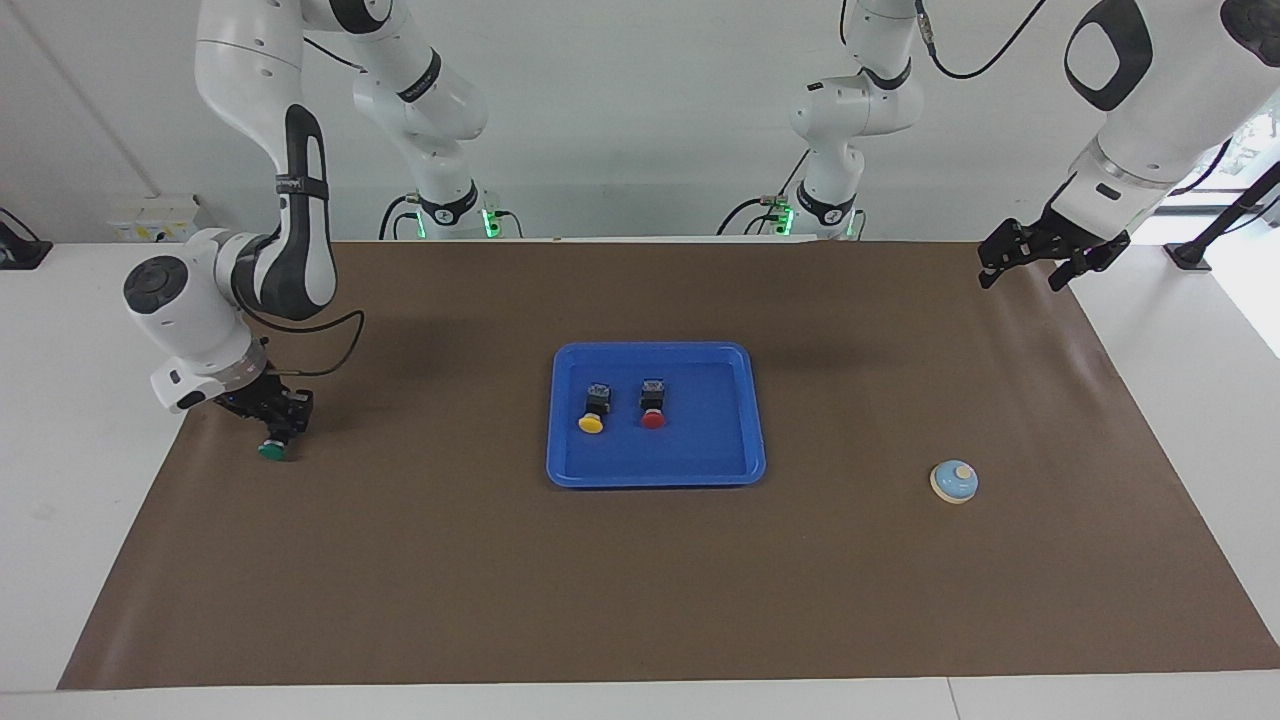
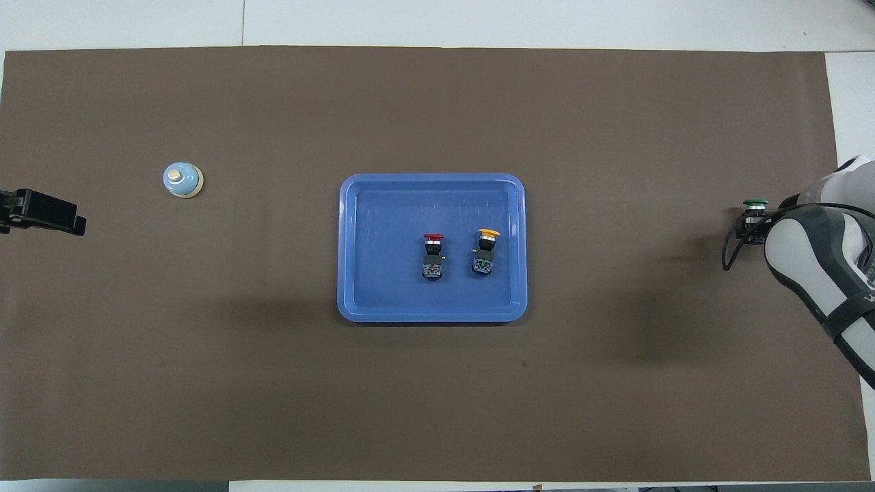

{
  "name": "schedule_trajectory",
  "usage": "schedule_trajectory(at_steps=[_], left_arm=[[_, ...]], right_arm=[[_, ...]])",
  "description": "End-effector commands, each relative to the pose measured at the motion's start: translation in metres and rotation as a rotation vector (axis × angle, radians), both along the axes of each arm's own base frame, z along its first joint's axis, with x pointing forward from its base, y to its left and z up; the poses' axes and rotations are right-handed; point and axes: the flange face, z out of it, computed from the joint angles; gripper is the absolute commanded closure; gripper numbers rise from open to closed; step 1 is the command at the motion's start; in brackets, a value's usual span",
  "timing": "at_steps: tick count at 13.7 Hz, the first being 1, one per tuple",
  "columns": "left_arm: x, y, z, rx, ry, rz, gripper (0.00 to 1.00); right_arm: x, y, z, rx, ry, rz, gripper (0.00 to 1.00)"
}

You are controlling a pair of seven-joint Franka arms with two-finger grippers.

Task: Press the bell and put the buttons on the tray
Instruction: 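Carry the green button into the tray with the right gripper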

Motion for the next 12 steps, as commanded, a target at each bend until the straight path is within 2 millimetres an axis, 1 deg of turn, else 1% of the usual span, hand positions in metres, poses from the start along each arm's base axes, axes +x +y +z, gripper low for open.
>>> schedule_trajectory(at_steps=[1, 2, 3, 4, 5, 6, 8, 10, 11, 12], left_arm=[[-0.002, 0.002, 0.005, 0.001, 0.002, -0.006, 0.0], [-0.002, 0.002, 0.006, 0.001, 0.001, -0.006, 0.0], [-0.002, 0.002, 0.006, 0.001, 0.001, -0.006, 0.0], [-0.002, 0.002, 0.006, 0.001, 0.001, -0.006, 0.0], [-0.002, 0.002, 0.006, 0.001, 0.001, -0.006, 0.0], [-0.002, 0.002, 0.005, 0.001, 0.002, -0.006, 0.0], [-0.002, 0.002, 0.006, 0.001, 0.001, -0.006, 0.0], [-0.002, 0.002, 0.006, 0.001, 0.001, -0.006, 0.0], [-0.002, 0.002, 0.006, 0.001, 0.001, -0.006, 0.0], [-0.002, 0.002, 0.006, 0.001, 0.001, -0.006, 0.0]], right_arm=[[0.021, 0.07, 0.046, -0.002, 0.023, -0.015, 1.0], [0.032, 0.108, 0.065, -0.009, 0.035, -0.051, 1.0], [0.039, 0.153, 0.083, -0.018, 0.038, -0.087, 1.0], [0.041, 0.198, 0.098, -0.025, 0.038, -0.113, 1.0], [0.041, 0.24, 0.105, -0.031, 0.037, -0.121, 1.0], [0.037, 0.278, 0.108, -0.033, 0.027, -0.132, 1.0], [0.018, 0.353, 0.113, -0.012, 0.021, -0.126, 1.0], [-0.003, 0.409, 0.117, 0.016, 0.025, -0.13, 1.0], [-0.01, 0.436, 0.118, 0.036, 0.03, -0.144, 1.0], [-0.018, 0.466, 0.112, 0.037, 0.034, -0.151, 1.0]])
